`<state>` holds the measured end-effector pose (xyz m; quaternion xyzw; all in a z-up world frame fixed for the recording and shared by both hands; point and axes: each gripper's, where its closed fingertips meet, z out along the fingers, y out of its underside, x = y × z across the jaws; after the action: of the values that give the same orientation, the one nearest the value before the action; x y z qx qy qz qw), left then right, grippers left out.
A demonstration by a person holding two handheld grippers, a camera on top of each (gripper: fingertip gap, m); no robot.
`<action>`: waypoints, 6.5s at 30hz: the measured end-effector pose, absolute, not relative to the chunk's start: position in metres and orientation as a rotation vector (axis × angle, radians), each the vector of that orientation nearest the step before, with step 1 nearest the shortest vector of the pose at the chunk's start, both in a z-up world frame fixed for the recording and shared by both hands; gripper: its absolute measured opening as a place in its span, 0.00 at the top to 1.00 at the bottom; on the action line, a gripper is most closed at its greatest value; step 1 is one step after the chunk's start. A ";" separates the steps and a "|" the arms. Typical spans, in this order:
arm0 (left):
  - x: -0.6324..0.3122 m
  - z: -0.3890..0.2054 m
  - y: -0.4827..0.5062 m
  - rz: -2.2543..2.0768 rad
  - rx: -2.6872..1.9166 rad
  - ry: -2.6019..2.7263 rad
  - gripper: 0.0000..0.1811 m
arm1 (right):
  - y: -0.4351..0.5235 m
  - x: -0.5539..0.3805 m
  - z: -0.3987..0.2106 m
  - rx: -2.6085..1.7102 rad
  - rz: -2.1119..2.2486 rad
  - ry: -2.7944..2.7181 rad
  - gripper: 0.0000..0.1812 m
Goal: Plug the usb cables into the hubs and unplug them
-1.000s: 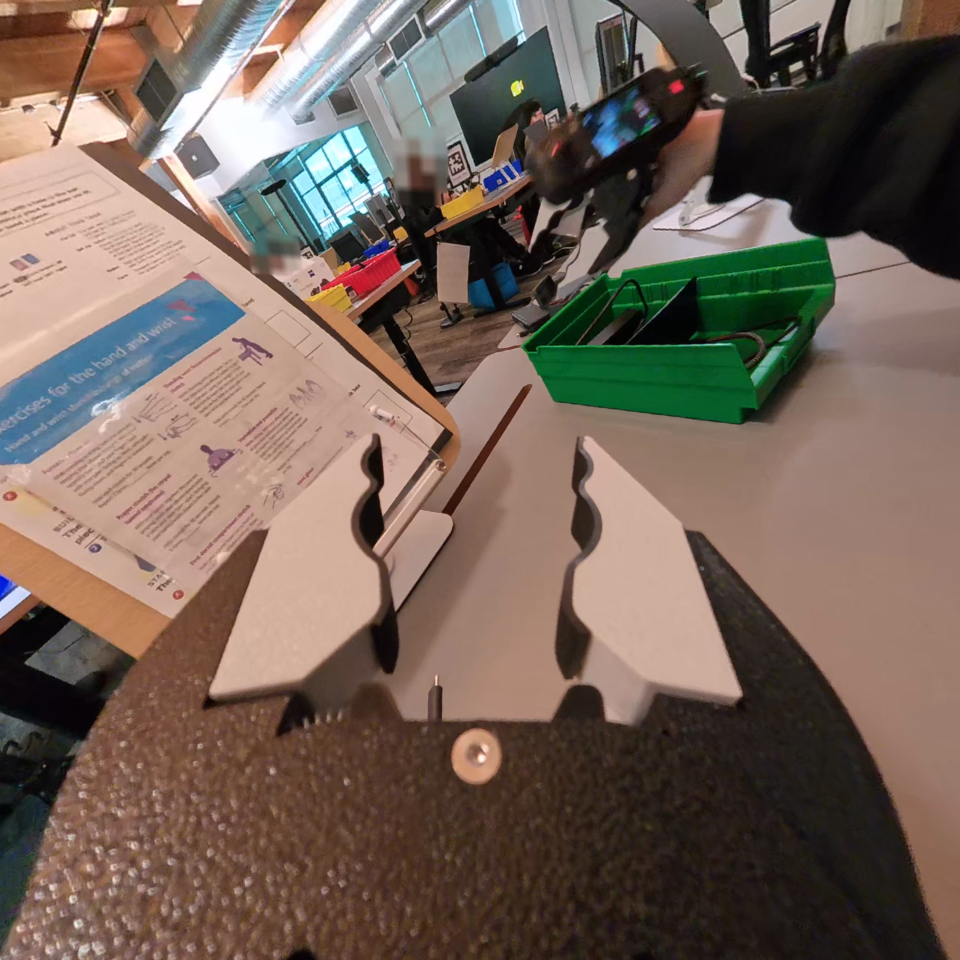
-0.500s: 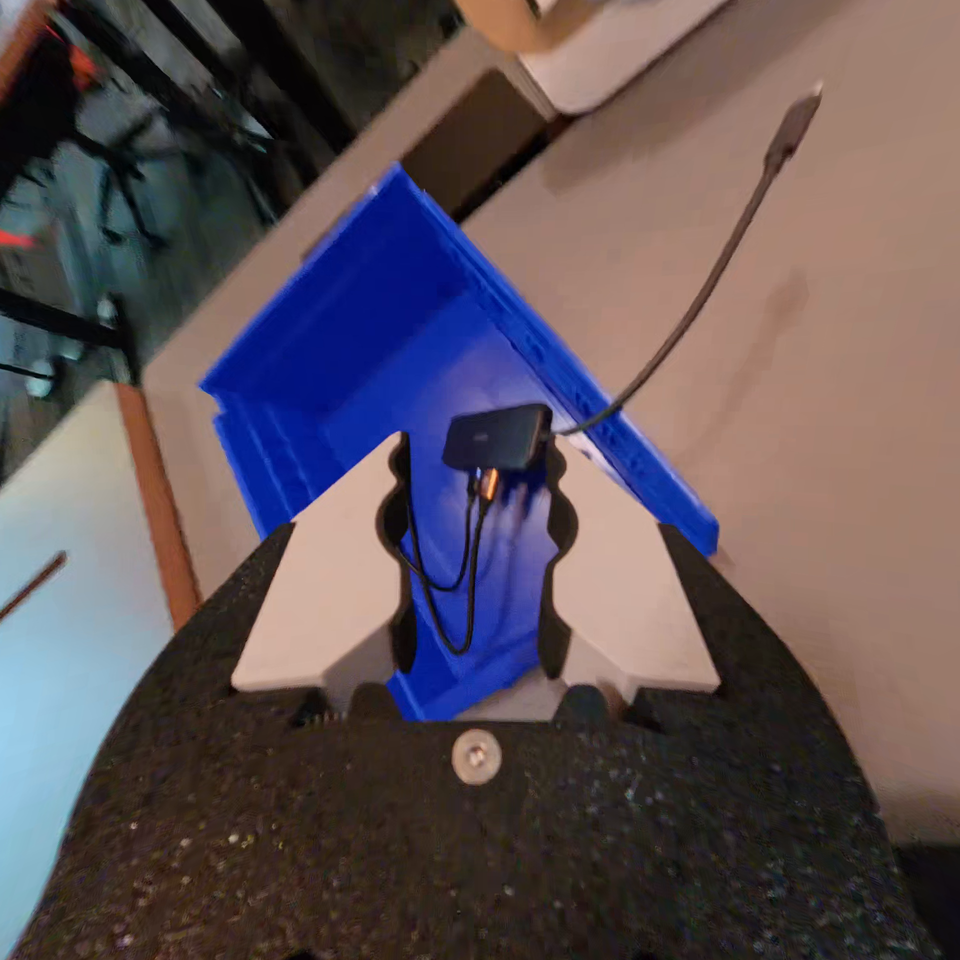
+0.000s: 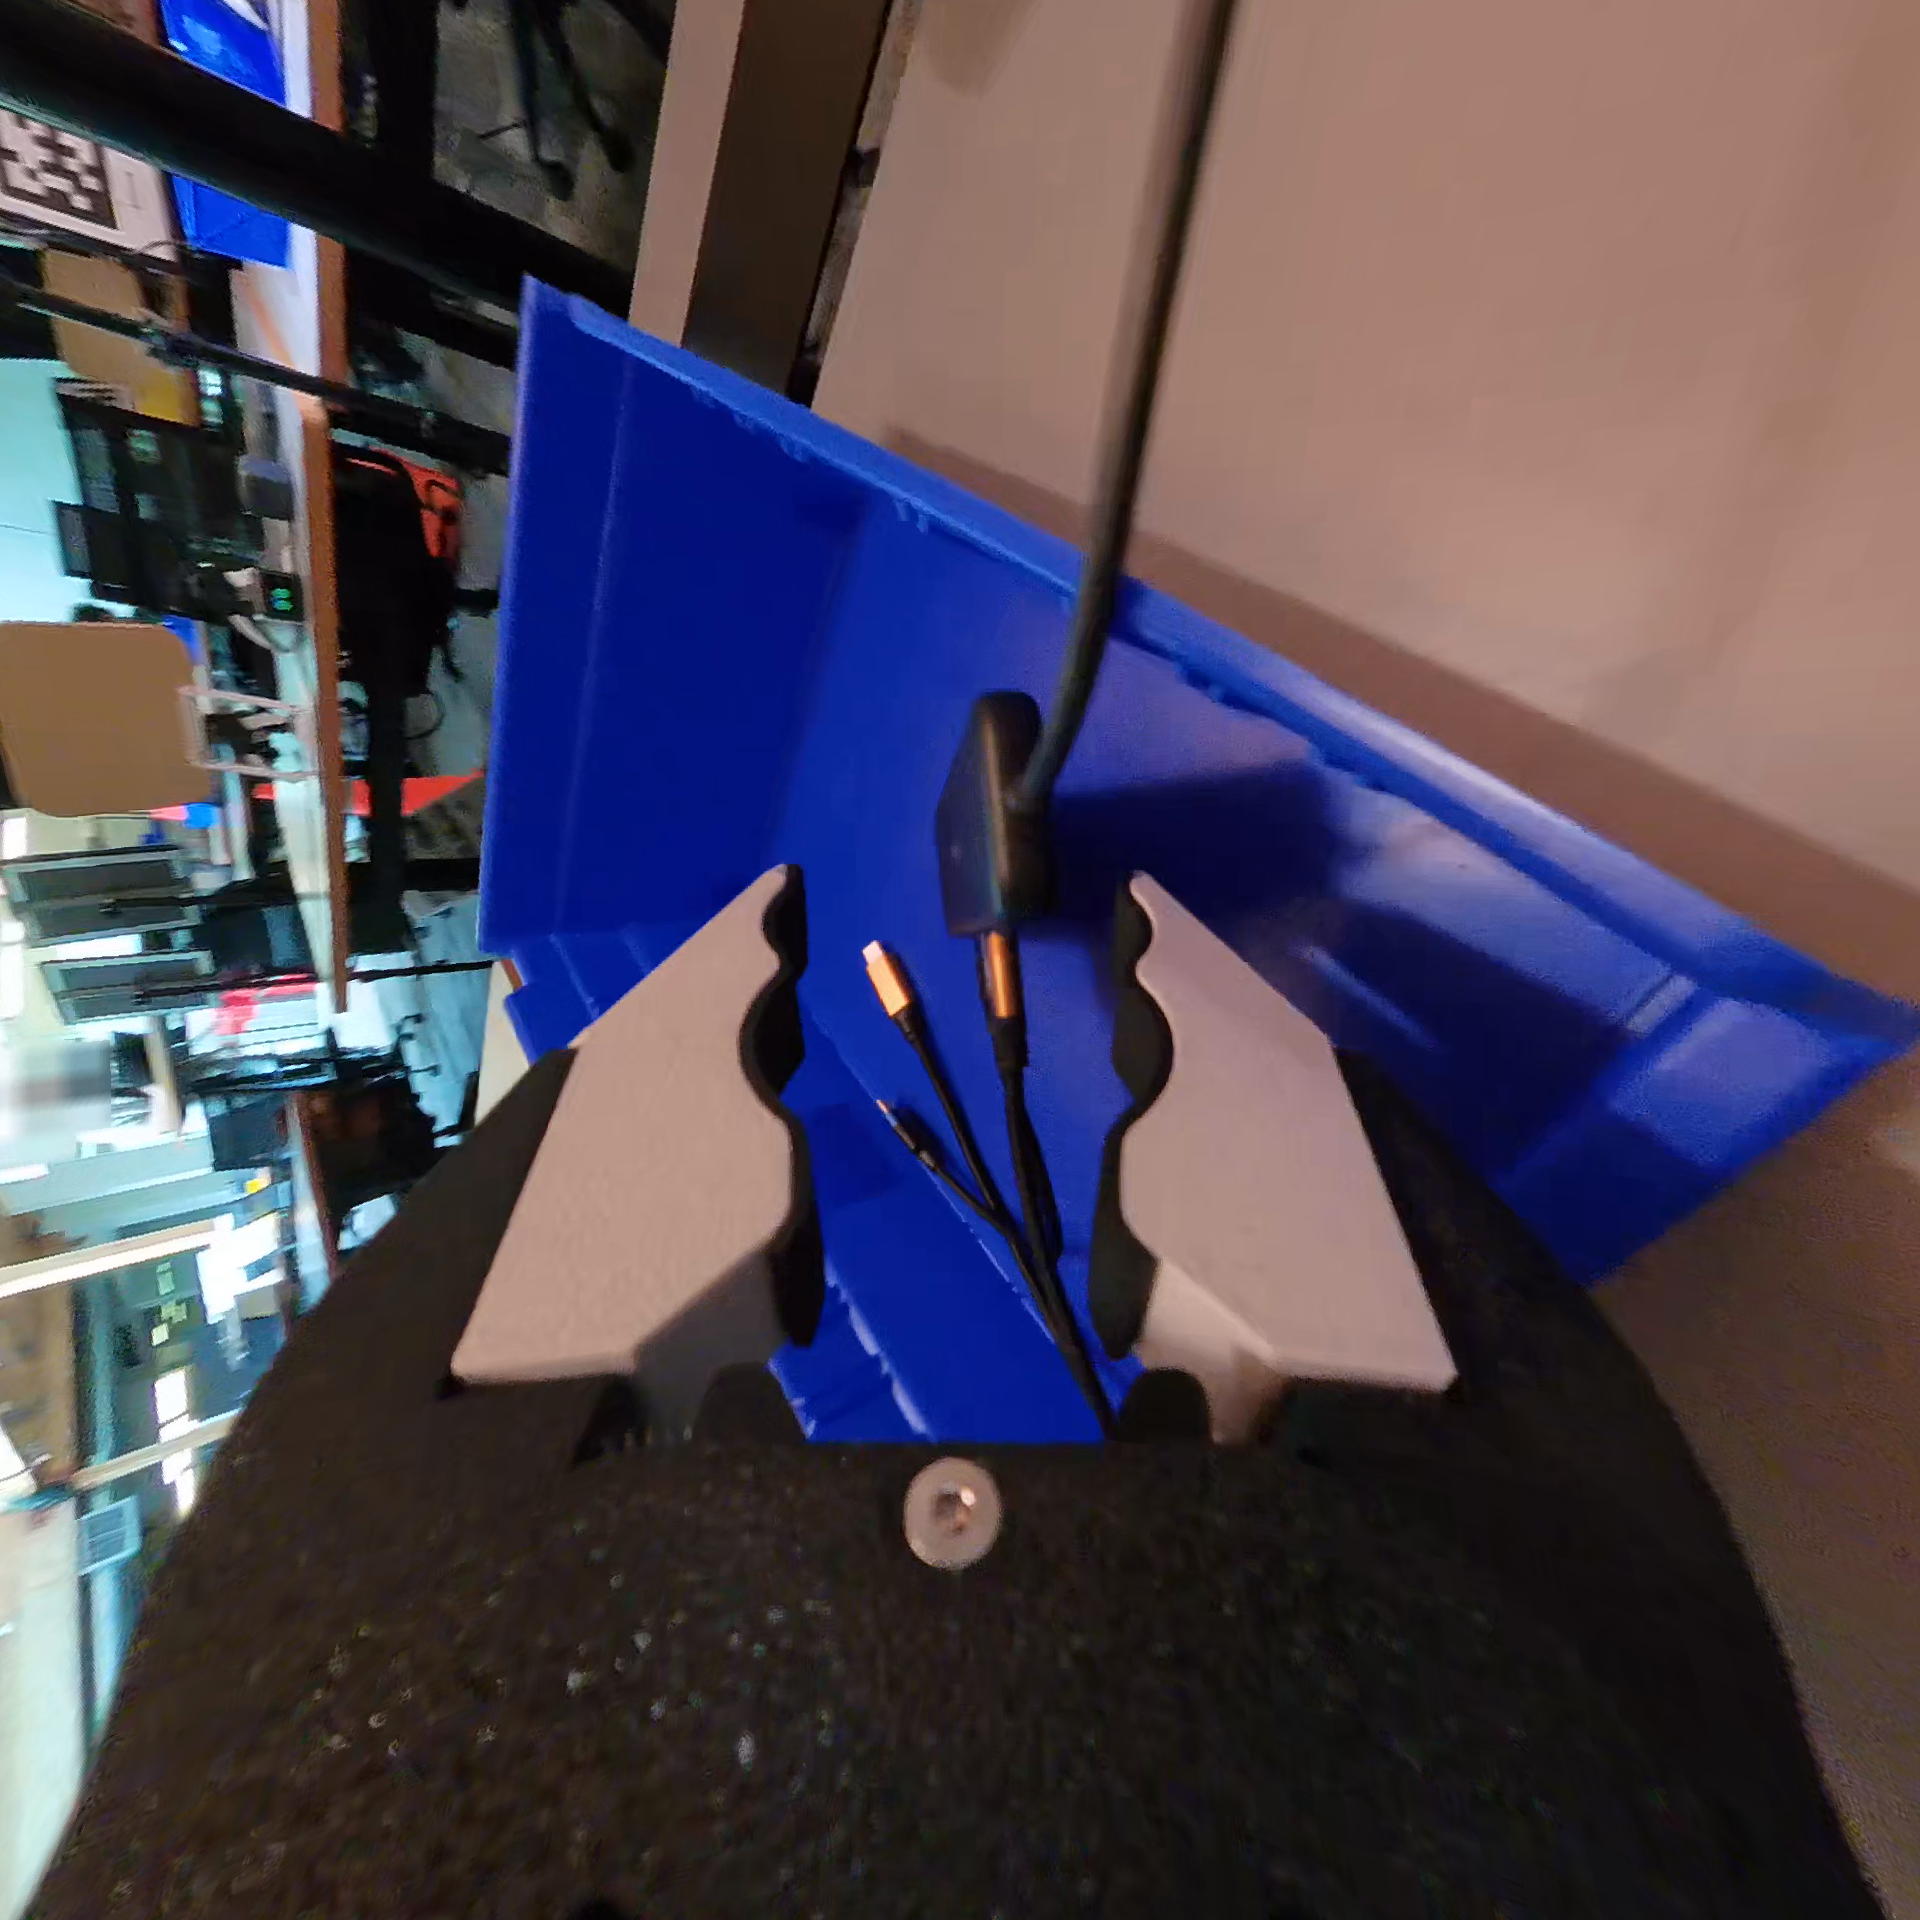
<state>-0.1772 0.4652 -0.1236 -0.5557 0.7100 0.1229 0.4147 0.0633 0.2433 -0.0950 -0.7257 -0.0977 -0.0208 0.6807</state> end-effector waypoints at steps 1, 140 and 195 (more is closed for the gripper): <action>-0.178 -0.131 0.469 0.335 -1.381 1.763 0.72 | 0.244 0.063 -0.096 -1.629 -0.039 -0.216 0.69; 0.005 -0.051 0.258 -1.049 -1.241 1.181 0.76 | 0.180 0.094 -0.019 -1.406 0.276 -0.153 0.55; -0.029 -0.033 0.321 -0.873 -1.283 0.734 0.75 | 0.196 0.036 -0.013 -1.450 0.279 -0.205 0.92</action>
<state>-0.0290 0.3213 -0.0329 -0.5655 0.3236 -0.3850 0.6537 0.0356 0.1958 -0.0128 -0.6595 -0.0935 0.1268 0.7350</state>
